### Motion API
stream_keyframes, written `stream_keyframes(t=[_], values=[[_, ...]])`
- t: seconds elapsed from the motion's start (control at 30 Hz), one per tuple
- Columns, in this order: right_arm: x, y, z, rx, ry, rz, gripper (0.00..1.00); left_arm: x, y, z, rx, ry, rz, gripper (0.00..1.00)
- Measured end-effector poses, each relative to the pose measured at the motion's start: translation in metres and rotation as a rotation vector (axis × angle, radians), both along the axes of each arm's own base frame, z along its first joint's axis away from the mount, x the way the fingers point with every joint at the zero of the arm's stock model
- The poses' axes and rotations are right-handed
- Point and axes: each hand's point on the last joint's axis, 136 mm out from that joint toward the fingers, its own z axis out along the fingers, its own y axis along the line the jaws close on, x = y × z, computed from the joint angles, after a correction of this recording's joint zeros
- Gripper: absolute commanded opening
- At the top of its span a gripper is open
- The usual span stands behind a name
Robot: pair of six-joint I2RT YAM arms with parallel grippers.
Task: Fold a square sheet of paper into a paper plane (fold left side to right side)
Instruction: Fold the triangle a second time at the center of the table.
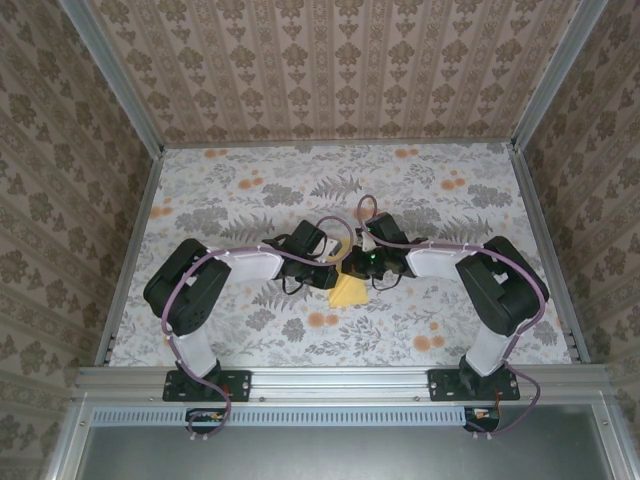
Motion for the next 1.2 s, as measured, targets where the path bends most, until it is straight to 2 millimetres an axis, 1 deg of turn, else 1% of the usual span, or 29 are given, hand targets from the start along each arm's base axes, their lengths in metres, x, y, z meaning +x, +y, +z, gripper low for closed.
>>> stream_keyframes(t=[0.47,0.7,0.87,1.0,1.07,1.2], values=[[-0.003,-0.003,-0.011,-0.021,0.020,0.000,0.06,0.000,0.000,0.000,0.002,-0.001,0.000,0.12],[-0.005,-0.007,-0.023,-0.054,0.038,-0.004,0.06,0.000,0.000,0.000,0.004,-0.004,0.001,0.12],[-0.005,-0.008,-0.024,-0.062,0.030,0.004,0.06,0.000,0.000,0.000,0.007,-0.007,-0.003,0.12],[-0.006,-0.009,-0.025,-0.065,0.028,0.005,0.06,-0.001,-0.001,0.000,0.008,-0.011,-0.007,0.15],[-0.006,-0.009,-0.025,-0.066,0.026,0.006,0.06,-0.001,-0.001,0.002,0.007,-0.013,-0.008,0.20],[-0.006,-0.009,-0.026,-0.064,0.021,0.007,0.06,0.000,0.001,0.009,0.002,-0.022,-0.003,0.24]])
